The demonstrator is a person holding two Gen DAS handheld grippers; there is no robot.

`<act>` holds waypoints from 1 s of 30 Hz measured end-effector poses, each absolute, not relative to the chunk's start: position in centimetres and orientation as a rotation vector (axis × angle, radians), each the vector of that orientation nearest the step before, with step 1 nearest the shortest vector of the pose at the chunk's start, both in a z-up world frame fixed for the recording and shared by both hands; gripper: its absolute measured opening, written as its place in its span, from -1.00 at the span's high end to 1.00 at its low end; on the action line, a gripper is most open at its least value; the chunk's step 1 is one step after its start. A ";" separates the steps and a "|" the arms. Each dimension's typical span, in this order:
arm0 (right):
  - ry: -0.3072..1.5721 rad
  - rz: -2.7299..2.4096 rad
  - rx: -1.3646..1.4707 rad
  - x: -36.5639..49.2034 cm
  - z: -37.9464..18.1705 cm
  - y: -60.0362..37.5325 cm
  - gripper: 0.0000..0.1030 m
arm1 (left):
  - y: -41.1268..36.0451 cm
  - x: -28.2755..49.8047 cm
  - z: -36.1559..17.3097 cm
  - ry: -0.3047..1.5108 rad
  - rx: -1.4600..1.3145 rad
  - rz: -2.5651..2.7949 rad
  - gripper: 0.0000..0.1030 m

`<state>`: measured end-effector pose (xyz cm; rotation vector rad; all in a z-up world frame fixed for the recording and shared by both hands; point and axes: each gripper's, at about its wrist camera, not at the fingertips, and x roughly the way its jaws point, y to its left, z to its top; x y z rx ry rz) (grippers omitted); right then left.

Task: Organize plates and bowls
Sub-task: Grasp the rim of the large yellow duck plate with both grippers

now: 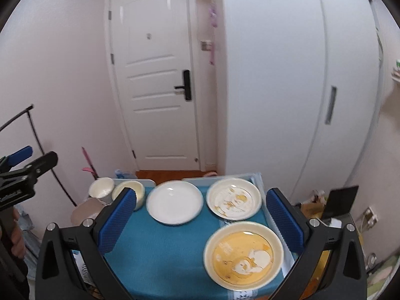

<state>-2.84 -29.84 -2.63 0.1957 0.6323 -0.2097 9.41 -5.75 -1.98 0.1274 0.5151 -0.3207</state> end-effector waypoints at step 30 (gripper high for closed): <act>1.141 0.113 0.486 -0.1 -28.9 -48.6 -0.10 | -25.7 15.0 -30.5 1.242 0.140 -0.431 -0.34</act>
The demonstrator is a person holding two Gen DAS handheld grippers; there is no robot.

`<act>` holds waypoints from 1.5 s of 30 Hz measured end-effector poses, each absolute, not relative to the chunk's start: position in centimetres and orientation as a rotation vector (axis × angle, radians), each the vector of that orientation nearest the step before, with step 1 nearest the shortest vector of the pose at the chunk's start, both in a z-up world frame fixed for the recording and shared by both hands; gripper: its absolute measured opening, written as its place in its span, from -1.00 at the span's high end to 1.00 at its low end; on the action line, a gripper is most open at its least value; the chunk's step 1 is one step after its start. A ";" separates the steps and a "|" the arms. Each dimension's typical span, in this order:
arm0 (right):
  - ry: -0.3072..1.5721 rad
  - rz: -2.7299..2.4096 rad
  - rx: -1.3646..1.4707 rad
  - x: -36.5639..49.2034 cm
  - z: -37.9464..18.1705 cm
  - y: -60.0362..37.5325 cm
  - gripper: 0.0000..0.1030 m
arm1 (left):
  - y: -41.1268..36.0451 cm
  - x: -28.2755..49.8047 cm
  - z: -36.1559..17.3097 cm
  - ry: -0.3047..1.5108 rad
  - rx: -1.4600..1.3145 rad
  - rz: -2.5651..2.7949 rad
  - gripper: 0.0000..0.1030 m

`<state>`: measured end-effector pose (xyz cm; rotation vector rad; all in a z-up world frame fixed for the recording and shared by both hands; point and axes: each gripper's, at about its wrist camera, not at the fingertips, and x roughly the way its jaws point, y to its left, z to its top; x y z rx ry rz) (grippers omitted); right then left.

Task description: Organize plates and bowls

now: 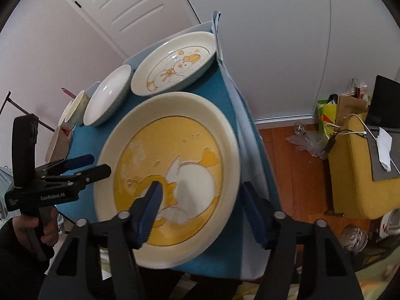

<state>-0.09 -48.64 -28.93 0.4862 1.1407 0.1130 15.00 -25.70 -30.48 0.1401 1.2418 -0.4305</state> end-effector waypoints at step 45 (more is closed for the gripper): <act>1.022 0.302 0.295 5.8 -21.8 -37.2 0.72 | -11.6 11.9 -21.5 1.075 -0.033 -0.222 0.51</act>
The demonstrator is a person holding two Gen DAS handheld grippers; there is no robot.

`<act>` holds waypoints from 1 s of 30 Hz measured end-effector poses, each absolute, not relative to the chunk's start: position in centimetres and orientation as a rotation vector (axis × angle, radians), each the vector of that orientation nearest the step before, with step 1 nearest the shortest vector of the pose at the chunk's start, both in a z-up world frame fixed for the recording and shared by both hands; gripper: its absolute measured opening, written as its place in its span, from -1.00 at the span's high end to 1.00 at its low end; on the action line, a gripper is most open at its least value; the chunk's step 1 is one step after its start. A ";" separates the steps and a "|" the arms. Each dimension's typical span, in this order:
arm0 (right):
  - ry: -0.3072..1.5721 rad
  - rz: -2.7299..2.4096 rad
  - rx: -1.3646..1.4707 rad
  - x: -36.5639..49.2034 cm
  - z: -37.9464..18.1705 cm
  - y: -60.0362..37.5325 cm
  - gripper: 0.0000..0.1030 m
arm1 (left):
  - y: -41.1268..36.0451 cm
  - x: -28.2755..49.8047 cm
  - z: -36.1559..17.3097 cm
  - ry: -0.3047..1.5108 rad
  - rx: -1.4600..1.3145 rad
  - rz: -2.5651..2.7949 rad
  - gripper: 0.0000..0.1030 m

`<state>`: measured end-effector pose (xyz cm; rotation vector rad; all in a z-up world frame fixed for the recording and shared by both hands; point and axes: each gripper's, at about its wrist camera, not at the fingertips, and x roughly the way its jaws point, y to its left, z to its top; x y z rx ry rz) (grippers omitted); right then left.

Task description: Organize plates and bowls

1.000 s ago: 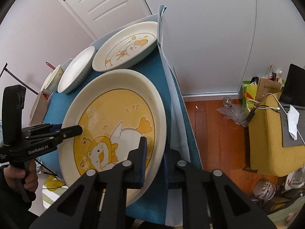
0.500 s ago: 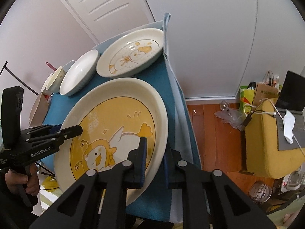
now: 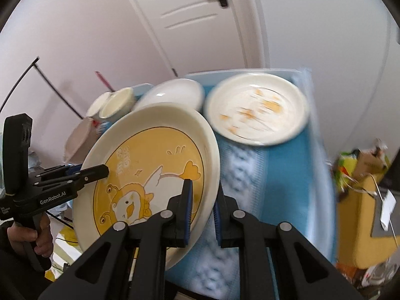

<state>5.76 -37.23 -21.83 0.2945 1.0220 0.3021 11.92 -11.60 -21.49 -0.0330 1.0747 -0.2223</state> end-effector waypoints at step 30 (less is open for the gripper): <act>1.077 0.363 0.271 9.3 -29.8 -19.5 0.72 | 6.3 13.2 -30.3 1.095 -0.074 -0.174 0.51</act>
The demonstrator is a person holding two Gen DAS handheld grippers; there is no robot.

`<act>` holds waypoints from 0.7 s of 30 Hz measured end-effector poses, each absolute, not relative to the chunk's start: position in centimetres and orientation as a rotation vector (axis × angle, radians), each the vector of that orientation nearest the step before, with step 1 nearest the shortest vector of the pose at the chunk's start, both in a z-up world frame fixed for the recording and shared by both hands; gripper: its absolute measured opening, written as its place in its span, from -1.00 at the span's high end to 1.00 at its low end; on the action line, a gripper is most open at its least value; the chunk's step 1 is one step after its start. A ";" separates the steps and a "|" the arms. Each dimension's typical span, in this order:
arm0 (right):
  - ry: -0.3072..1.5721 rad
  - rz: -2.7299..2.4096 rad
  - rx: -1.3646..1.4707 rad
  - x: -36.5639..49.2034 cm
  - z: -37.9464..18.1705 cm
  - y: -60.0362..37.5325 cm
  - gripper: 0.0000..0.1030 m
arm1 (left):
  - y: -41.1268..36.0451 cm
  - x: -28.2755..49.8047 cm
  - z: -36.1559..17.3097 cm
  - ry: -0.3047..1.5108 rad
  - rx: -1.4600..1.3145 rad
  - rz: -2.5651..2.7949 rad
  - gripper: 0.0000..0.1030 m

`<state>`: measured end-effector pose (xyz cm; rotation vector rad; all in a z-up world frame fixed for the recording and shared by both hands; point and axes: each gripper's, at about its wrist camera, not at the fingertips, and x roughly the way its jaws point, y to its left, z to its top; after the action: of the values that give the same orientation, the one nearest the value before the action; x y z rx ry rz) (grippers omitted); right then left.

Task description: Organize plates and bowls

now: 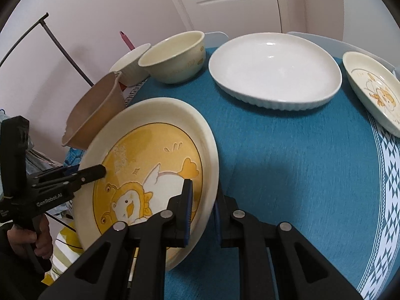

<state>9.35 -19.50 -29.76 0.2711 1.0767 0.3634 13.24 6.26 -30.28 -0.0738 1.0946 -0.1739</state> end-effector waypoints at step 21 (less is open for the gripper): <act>1.062 0.306 0.294 9.8 -29.7 -18.9 0.20 | 5.0 12.9 -30.2 1.091 -0.001 -0.122 -0.61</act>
<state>9.81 -18.91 -29.74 0.2937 1.0624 0.3063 12.95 5.01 -30.25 -0.0006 1.0912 -0.1221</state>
